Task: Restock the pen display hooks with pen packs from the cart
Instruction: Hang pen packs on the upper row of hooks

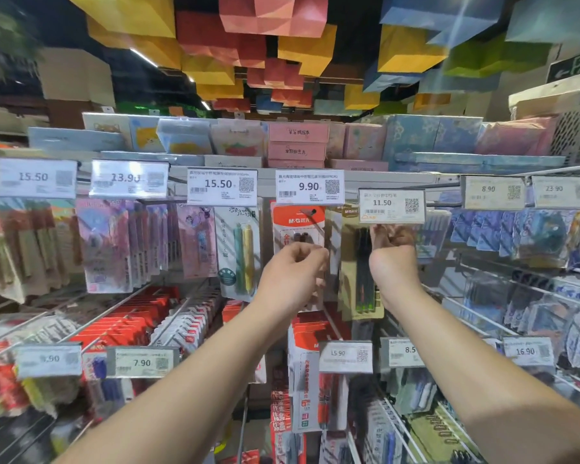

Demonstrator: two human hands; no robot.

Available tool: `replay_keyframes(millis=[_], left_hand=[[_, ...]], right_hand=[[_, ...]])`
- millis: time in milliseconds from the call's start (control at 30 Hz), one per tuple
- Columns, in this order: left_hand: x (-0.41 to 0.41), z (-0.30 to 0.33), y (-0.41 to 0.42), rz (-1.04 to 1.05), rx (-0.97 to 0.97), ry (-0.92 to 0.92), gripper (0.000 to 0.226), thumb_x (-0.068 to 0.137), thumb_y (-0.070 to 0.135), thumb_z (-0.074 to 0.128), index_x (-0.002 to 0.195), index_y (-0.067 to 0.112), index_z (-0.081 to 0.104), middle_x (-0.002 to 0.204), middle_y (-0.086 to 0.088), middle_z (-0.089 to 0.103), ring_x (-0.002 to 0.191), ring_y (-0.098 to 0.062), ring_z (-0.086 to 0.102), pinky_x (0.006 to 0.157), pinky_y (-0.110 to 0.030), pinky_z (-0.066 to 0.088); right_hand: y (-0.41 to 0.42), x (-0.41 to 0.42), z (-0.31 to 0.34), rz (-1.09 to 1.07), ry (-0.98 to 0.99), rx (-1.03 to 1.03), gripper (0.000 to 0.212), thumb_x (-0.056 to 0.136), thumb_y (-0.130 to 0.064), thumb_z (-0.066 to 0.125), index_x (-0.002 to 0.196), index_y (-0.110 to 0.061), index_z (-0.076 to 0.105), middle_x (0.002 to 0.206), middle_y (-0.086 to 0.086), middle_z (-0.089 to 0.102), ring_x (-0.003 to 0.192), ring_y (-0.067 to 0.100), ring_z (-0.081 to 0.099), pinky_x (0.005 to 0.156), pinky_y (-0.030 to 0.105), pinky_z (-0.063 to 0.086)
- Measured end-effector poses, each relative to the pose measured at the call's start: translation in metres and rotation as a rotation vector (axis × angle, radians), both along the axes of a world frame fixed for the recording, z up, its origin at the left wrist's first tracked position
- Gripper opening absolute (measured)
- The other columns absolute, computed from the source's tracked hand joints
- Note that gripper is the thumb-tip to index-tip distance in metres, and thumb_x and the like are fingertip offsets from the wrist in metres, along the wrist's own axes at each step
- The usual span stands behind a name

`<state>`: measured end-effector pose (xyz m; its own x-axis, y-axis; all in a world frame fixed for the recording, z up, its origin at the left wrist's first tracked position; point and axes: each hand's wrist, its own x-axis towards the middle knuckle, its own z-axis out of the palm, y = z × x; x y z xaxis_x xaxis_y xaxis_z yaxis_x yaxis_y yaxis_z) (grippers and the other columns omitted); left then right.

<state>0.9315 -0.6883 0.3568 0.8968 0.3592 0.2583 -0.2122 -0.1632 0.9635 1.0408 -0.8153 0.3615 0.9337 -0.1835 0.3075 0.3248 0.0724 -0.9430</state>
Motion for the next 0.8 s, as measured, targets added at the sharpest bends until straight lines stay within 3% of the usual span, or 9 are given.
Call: replay_keyframes(millis=[100,200,333,433,533,633,733,800], left_hand=[[-0.012,-0.004,0.007,-0.044,0.001,-0.003,0.018,0.098,0.034,0.062,0.1,0.019,0.071,0.091,0.004,0.073,0.073,-0.015,0.071,0.078,-0.048,0.063],[-0.022,-0.008,0.009,-0.1,-0.048,-0.019,0.016,0.1,0.033,0.061,0.102,0.02,0.07,0.085,0.004,0.07,0.072,-0.017,0.064,0.077,-0.043,0.056],[-0.035,-0.012,0.008,-0.154,-0.071,-0.035,0.018,0.1,0.037,0.061,0.101,0.023,0.071,0.084,0.006,0.073,0.07,-0.017,0.066,0.088,-0.041,0.053],[-0.045,-0.015,0.005,-0.198,-0.098,-0.058,0.018,0.101,0.035,0.062,0.102,0.02,0.073,0.087,0.003,0.076,0.074,-0.019,0.068,0.086,-0.037,0.052],[-0.055,-0.021,-0.004,-0.293,-0.161,-0.056,0.016,0.101,0.033,0.063,0.102,0.021,0.073,0.074,0.008,0.072,0.075,-0.022,0.07,0.083,-0.043,0.057],[-0.062,-0.03,-0.02,-0.395,-0.241,-0.003,0.013,0.102,0.028,0.062,0.105,0.019,0.072,0.081,0.002,0.071,0.069,-0.019,0.068,0.068,-0.04,0.057],[-0.068,-0.044,-0.047,-0.476,-0.253,0.046,0.013,0.102,0.024,0.061,0.105,0.016,0.071,0.086,-0.002,0.072,0.066,-0.017,0.066,0.06,-0.033,0.052],[-0.075,-0.055,-0.068,-0.526,-0.276,0.08,0.012,0.102,0.024,0.061,0.101,0.016,0.069,0.083,-0.001,0.071,0.062,-0.014,0.063,0.056,-0.029,0.049]], right_hand=[[0.002,-0.004,-0.001,-0.02,-0.03,-0.021,0.025,0.107,-0.025,0.05,0.13,-0.02,0.058,0.119,-0.002,0.065,0.113,0.024,0.06,0.09,0.032,0.039],[-0.002,-0.011,-0.004,-0.095,-0.035,-0.066,0.023,0.106,-0.029,0.051,0.128,-0.026,0.058,0.125,0.002,0.061,0.112,0.026,0.058,0.095,0.038,0.043],[-0.015,-0.033,-0.012,-0.23,0.013,-0.132,0.036,0.101,-0.032,0.055,0.131,-0.011,0.053,0.134,0.01,0.052,0.121,0.031,0.053,0.1,0.042,0.044],[-0.028,-0.055,-0.023,-0.272,-0.019,-0.132,0.021,0.098,-0.031,0.056,0.115,-0.02,0.055,0.12,0.005,0.058,0.111,0.026,0.057,0.097,0.045,0.048],[-0.046,-0.081,-0.034,-0.29,-0.039,-0.093,0.013,0.102,-0.022,0.057,0.114,-0.023,0.056,0.111,-0.003,0.06,0.097,0.014,0.058,0.084,0.032,0.046],[-0.068,-0.113,-0.049,-0.322,-0.057,-0.109,0.008,0.103,-0.018,0.056,0.11,-0.021,0.058,0.101,-0.005,0.059,0.086,0.004,0.055,0.07,0.015,0.043],[-0.093,-0.142,-0.067,-0.397,-0.029,-0.124,0.011,0.102,-0.017,0.057,0.096,-0.025,0.061,0.087,0.0,0.06,0.073,0.013,0.054,0.067,0.028,0.043],[-0.113,-0.161,-0.077,-0.44,0.007,-0.08,0.012,0.099,-0.015,0.06,0.09,-0.023,0.063,0.077,0.002,0.059,0.062,0.011,0.054,0.061,0.029,0.04]])
